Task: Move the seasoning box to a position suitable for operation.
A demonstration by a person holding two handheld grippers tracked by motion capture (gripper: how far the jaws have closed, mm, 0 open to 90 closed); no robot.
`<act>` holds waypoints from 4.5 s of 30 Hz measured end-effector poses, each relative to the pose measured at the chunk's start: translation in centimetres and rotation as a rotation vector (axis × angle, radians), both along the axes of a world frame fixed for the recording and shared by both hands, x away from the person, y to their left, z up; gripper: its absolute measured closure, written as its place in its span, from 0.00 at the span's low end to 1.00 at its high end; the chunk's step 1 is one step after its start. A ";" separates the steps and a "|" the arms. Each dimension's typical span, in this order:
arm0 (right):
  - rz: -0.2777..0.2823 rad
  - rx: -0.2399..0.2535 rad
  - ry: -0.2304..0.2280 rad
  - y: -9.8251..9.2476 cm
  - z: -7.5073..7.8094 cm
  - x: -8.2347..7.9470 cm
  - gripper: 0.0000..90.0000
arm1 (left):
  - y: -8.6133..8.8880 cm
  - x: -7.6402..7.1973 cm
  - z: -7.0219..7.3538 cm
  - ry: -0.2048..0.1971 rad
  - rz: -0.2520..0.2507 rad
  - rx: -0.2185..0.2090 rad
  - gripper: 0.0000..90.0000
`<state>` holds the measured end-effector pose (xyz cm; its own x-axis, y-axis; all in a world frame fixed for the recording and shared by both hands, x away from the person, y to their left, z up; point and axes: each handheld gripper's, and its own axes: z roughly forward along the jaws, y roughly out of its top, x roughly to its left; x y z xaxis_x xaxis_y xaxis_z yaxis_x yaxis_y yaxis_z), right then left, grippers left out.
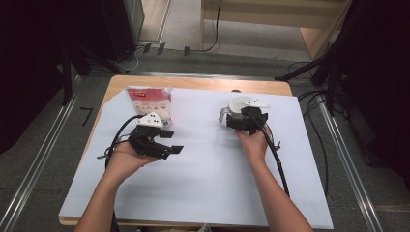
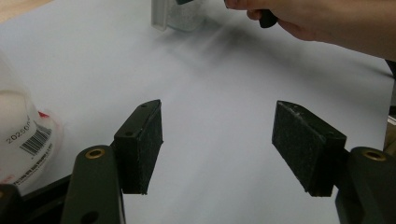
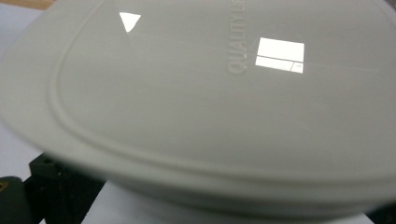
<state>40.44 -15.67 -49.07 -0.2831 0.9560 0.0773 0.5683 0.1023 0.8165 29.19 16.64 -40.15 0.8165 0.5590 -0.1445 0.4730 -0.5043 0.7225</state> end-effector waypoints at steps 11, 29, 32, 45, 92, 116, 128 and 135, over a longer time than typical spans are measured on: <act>-0.029 0.060 -0.012 0.0 -0.4 0.7 0.13 | -0.1 0.1 -0.1 -0.001 0.002 0.001 0.38; 0.077 0.075 -0.008 -1.5 2.4 -0.5 0.15 | 0.0 0.3 -0.2 0.045 0.031 -0.037 0.39; 0.136 0.065 -0.021 -1.9 3.7 -1.6 0.15 | -0.1 0.4 -0.3 0.042 0.031 -0.024 0.40; 0.340 0.083 -0.047 -3.3 5.6 -5.7 0.15 | -0.5 0.3 -0.5 0.046 0.033 -0.031 0.46; 0.598 0.012 0.010 -2.0 0.4 -10.8 0.08 | -1.8 0.7 -1.2 0.066 -0.027 -0.035 0.48; 0.544 0.040 0.031 -7.1 4.3 -13.1 0.23 | -4.6 2.2 -0.1 0.091 -0.133 -0.003 0.97; 0.494 0.076 0.019 -8.5 5.1 -13.6 0.83 | -7.3 3.1 -1.8 0.112 -0.214 -0.013 1.00; 0.515 0.048 0.057 -7.2 4.4 -13.8 1.00 | -8.0 3.4 -3.3 0.124 -0.215 -0.034 1.00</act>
<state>26.60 -22.83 -44.71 -0.7103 0.6886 0.1460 0.4973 0.3440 0.7965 32.59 8.61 -43.44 0.8910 0.3671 -0.2672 0.4438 -0.5792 0.6838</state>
